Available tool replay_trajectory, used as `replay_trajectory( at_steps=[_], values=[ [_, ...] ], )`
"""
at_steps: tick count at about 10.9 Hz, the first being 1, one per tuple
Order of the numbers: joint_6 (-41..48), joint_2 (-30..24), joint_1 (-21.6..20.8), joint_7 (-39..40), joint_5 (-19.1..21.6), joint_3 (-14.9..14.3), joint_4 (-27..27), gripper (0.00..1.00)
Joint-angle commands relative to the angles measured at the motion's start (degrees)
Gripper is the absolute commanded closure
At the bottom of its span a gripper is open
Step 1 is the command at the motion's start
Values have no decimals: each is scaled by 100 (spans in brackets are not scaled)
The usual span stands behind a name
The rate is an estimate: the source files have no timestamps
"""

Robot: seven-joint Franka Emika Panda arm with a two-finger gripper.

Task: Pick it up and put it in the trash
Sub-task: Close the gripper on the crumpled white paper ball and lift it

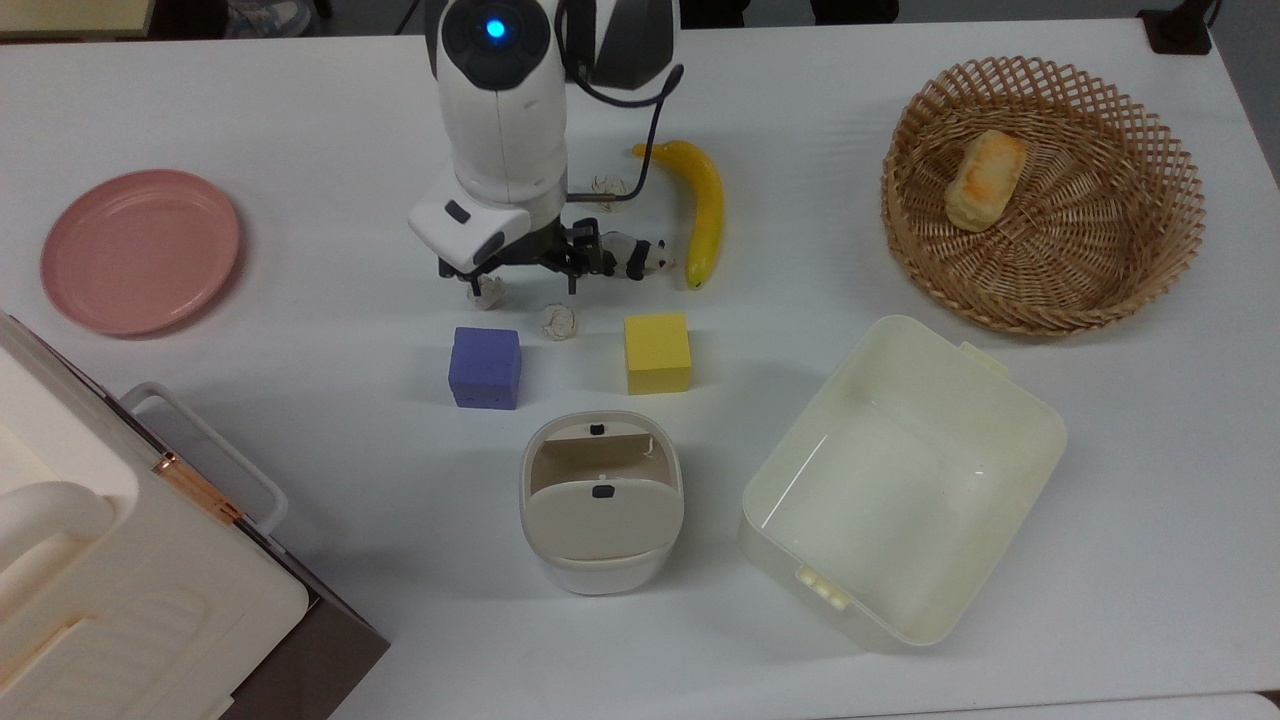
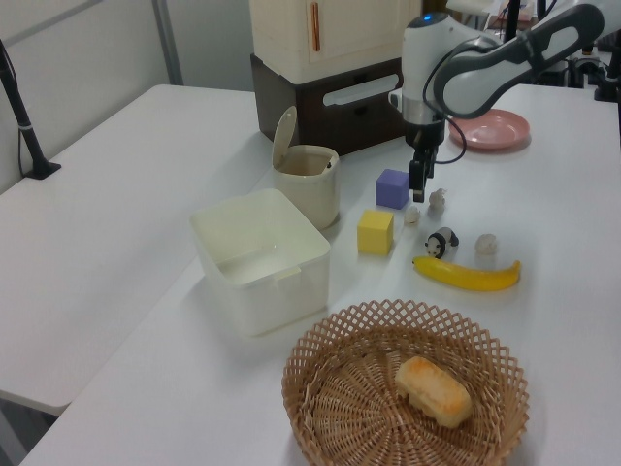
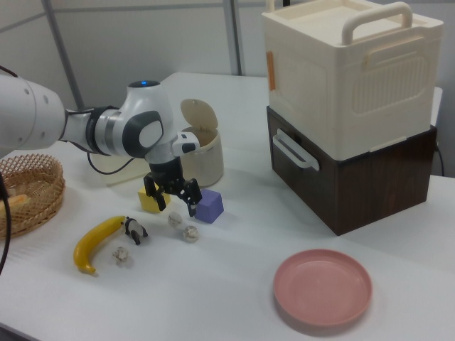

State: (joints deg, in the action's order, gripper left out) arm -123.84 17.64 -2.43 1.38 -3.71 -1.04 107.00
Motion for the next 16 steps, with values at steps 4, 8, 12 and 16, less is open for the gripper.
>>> replay_trajectory(
  at_steps=[4,8,12,16],
  values=[
    [-746,328,-100,-594,-86,94,13,27],
    [-756,337,-99,-622,-77,182,13,51],
    [-712,363,-108,-613,-86,200,13,68],
    [5,223,-91,-648,-86,200,-555,80]
  ],
)
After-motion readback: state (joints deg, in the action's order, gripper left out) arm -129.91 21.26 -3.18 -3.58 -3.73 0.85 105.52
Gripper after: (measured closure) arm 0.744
